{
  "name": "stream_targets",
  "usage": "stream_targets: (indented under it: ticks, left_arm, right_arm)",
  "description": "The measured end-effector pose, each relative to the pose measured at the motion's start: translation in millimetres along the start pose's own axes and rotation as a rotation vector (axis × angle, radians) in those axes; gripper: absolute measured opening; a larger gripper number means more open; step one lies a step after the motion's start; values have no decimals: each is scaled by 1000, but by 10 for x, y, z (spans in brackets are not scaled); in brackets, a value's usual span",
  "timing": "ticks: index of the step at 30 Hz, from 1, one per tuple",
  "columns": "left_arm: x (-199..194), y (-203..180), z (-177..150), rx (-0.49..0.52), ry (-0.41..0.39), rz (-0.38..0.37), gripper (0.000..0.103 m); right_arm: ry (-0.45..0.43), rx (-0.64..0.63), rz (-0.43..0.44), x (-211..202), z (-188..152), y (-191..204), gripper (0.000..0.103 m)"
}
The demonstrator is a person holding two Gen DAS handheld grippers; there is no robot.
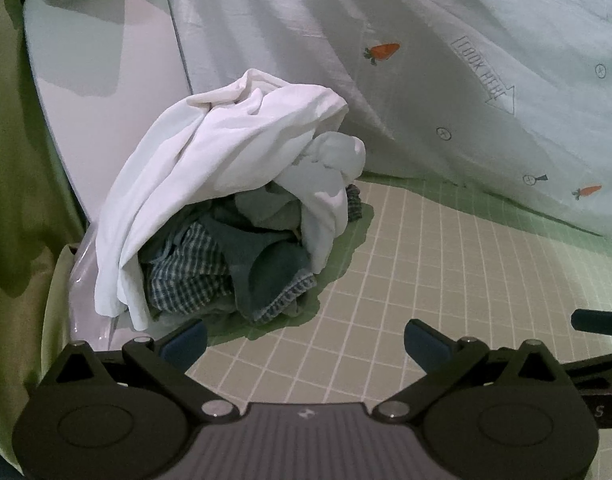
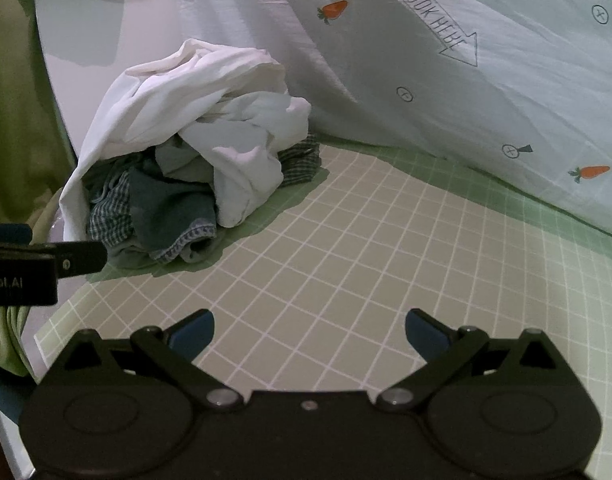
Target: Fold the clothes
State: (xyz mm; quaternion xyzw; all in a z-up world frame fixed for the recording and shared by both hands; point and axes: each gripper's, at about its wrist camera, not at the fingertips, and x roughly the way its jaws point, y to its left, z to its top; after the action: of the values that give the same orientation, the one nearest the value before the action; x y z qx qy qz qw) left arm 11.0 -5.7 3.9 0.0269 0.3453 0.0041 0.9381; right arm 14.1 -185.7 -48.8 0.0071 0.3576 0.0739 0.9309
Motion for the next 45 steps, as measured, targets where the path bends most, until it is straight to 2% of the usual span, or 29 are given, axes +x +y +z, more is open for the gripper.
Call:
stream_targets:
  ticks: [45]
  left_arm:
    - [62,62,-31,-5,31,-4,103]
  right_arm:
    - [14,24,-9,49,-18,-14,103]
